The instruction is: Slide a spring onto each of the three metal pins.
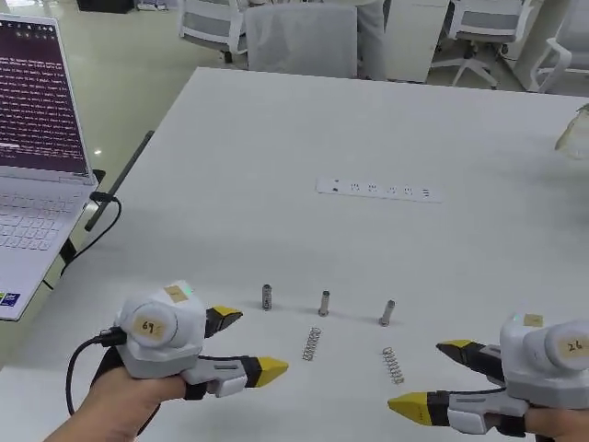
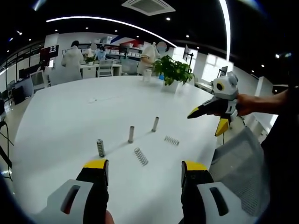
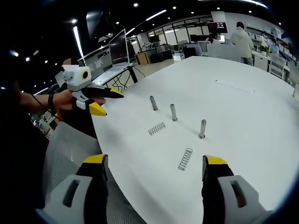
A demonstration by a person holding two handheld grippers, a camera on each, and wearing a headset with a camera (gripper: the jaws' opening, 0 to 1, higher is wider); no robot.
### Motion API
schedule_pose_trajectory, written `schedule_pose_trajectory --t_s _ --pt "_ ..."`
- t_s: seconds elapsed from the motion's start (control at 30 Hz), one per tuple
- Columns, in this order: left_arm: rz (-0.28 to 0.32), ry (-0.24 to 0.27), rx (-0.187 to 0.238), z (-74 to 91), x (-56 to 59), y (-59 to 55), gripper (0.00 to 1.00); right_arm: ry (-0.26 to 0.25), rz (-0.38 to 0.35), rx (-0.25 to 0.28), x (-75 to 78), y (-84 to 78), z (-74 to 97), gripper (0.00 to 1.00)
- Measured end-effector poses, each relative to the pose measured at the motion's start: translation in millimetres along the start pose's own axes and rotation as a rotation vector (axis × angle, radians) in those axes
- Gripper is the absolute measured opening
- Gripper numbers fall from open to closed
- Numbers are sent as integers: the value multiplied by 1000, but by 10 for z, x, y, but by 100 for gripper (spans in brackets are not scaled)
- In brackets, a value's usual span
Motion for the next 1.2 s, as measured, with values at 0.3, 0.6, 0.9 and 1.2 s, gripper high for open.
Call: schedule_pose_trajectory --t_s 0.3,0.6,0.9,1.2 --pt "2 -22 -14 -158 5 8 59 9 -8 -13 -31 -64 18 84" --pt "5 -35 -23 -301 17 -2 58 -3 -21 -10 -40 -83 59 83" --pt "13 -41 -38 -397 22 -66 57 -15 -28 -5 -28 -82 108 82" --pt "23 -42 -54 -540 32 -122 57 -14 -32 -1 -41 -94 140 83"
Point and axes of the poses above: the centre of the closed fingertips' face, and the gripper's own axes: z roughly backward along the fingers, x roughly to its right, y roughly out of its top, the point moved 3 cm from there along z, roughly backward along the fingers, and after that the axes turned 5 degrees about x, right-handed, at the moved point
